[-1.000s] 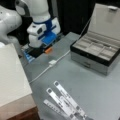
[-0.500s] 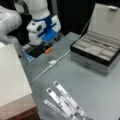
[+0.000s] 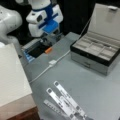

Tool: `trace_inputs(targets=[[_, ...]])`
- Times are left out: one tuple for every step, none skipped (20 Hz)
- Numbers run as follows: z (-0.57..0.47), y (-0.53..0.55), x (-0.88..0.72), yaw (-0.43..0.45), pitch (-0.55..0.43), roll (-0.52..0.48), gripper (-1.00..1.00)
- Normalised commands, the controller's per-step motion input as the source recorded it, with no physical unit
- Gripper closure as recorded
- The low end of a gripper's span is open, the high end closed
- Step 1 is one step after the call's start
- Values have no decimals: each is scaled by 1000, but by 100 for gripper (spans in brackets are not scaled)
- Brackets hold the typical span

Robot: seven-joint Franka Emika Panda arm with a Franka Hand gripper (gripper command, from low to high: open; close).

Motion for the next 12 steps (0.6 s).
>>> trace_inputs(targets=[[336, -237, 662, 85, 282, -102, -100], [313, -239, 693, 108, 283, -113, -100], [322, -259, 763, 130, 289, -124, -100], [328, -273, 816, 146, 298, -132, -100], [340, -276, 859, 158, 313, -144, -100], [346, -263, 852, 167, 321, -148, -100], [349, -235, 844, 179, 361, -179, -100], [348, -202, 813, 200, 395, -220, -100], [350, -193, 824, 229, 398, -253, -100], [345, -170, 784, 237, 395, -258, -100], [339, -148, 757, 238, 381, -255, -100], [329, -124, 724, 230, 369, -244, -100]])
